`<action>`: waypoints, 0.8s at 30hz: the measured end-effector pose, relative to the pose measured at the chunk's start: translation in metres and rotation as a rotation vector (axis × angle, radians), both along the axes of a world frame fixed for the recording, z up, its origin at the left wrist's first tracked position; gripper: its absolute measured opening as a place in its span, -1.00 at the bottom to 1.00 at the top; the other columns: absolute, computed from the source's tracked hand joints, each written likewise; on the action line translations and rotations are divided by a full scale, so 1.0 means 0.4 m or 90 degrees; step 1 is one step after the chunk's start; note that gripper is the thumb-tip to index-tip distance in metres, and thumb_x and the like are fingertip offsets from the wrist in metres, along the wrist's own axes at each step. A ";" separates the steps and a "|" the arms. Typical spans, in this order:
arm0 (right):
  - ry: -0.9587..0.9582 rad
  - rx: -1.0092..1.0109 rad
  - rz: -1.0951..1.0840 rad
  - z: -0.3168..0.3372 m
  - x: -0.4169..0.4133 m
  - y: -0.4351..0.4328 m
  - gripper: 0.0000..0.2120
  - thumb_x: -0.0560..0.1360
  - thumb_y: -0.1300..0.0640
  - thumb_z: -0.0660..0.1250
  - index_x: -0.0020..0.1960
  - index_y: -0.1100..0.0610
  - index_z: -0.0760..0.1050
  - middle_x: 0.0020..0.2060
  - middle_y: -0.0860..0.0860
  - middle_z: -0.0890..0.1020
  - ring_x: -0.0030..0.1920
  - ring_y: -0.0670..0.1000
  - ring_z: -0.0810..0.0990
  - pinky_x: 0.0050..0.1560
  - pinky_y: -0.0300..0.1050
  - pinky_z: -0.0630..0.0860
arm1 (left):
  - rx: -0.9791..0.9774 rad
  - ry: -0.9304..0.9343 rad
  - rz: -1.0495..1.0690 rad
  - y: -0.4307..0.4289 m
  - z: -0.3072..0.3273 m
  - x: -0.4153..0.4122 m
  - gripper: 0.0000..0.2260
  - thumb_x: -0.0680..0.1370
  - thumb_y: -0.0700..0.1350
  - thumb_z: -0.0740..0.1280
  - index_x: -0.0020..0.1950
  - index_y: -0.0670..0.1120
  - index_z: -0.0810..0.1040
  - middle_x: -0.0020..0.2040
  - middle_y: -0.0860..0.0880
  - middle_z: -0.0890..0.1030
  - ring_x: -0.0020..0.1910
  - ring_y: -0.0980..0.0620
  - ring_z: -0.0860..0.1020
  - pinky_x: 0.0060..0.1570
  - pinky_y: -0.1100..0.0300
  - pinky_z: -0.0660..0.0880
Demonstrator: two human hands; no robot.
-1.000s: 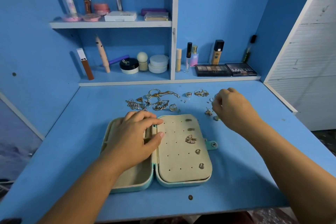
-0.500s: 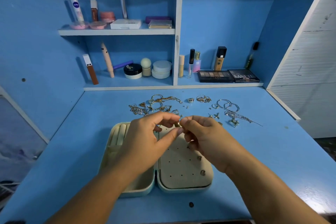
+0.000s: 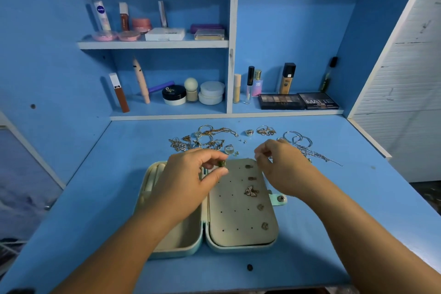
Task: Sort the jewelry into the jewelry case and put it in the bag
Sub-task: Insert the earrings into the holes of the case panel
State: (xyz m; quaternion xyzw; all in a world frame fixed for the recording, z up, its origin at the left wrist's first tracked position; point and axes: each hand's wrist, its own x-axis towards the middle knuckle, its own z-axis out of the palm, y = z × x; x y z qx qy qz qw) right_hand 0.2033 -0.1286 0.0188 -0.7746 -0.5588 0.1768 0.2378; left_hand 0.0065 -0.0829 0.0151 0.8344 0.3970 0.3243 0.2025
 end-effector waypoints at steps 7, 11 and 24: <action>-0.027 -0.073 0.015 -0.027 -0.004 0.021 -0.78 0.59 0.07 0.14 0.10 0.08 0.53 0.00 0.03 0.55 -0.34 -0.02 0.49 -0.49 -0.21 0.38 | -0.020 0.092 0.001 0.012 -0.008 0.008 -0.78 0.50 -0.01 0.43 0.13 0.18 0.63 -0.11 0.28 0.58 -0.07 0.34 0.50 -0.15 0.60 0.32; 0.003 -0.052 0.009 -0.024 -0.008 0.018 -0.79 0.58 0.08 0.17 0.09 0.07 0.54 0.00 -0.01 0.60 -0.36 -0.07 0.48 -0.47 -0.18 0.46 | -0.012 0.104 0.006 0.012 -0.012 0.010 -0.79 0.50 0.03 0.42 0.12 0.20 0.62 -0.13 0.32 0.53 -0.12 0.40 0.48 -0.19 0.61 0.33; 0.165 0.002 -0.009 -0.007 -0.010 0.012 -0.82 0.58 0.07 0.17 0.14 -0.01 0.48 -0.20 -0.12 0.57 -0.34 -0.02 0.55 -0.33 -0.06 0.57 | -0.029 0.062 -0.041 0.053 -0.040 0.033 -0.78 0.47 -0.03 0.46 0.09 0.18 0.64 -0.08 0.23 0.62 -0.08 0.32 0.53 -0.11 0.51 0.37</action>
